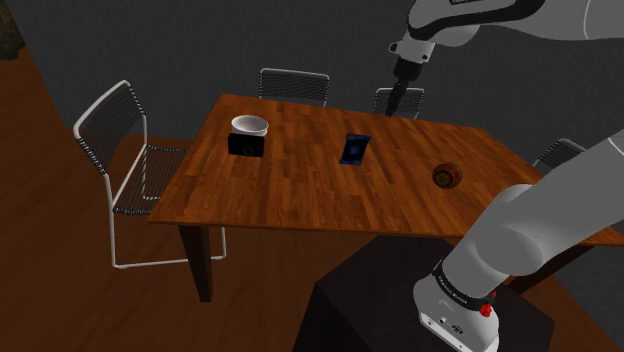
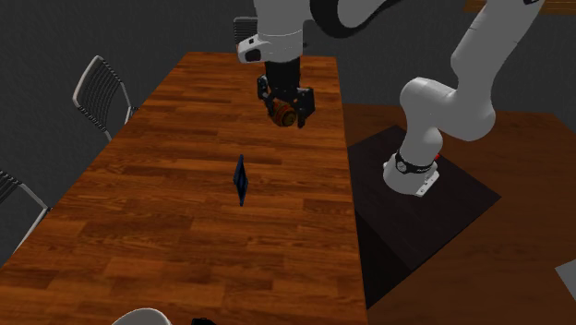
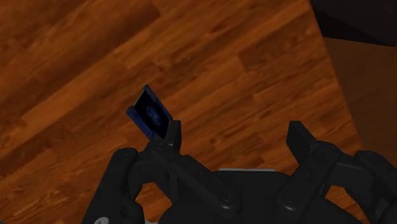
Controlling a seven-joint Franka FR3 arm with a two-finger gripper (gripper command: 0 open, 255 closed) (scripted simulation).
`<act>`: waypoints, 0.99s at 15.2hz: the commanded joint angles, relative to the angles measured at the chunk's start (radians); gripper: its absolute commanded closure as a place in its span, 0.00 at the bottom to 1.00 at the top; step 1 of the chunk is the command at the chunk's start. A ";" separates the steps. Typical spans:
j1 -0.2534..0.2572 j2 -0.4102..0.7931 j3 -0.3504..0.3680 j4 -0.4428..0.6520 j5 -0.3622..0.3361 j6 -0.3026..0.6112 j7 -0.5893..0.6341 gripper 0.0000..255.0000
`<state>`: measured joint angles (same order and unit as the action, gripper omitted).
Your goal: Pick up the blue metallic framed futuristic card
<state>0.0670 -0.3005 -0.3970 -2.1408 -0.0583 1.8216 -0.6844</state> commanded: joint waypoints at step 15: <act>-0.111 0.805 -0.052 0.582 0.273 -0.119 -0.764 0.00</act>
<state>-0.0276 0.4577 -0.4581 -1.5958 0.2067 1.7118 -1.4069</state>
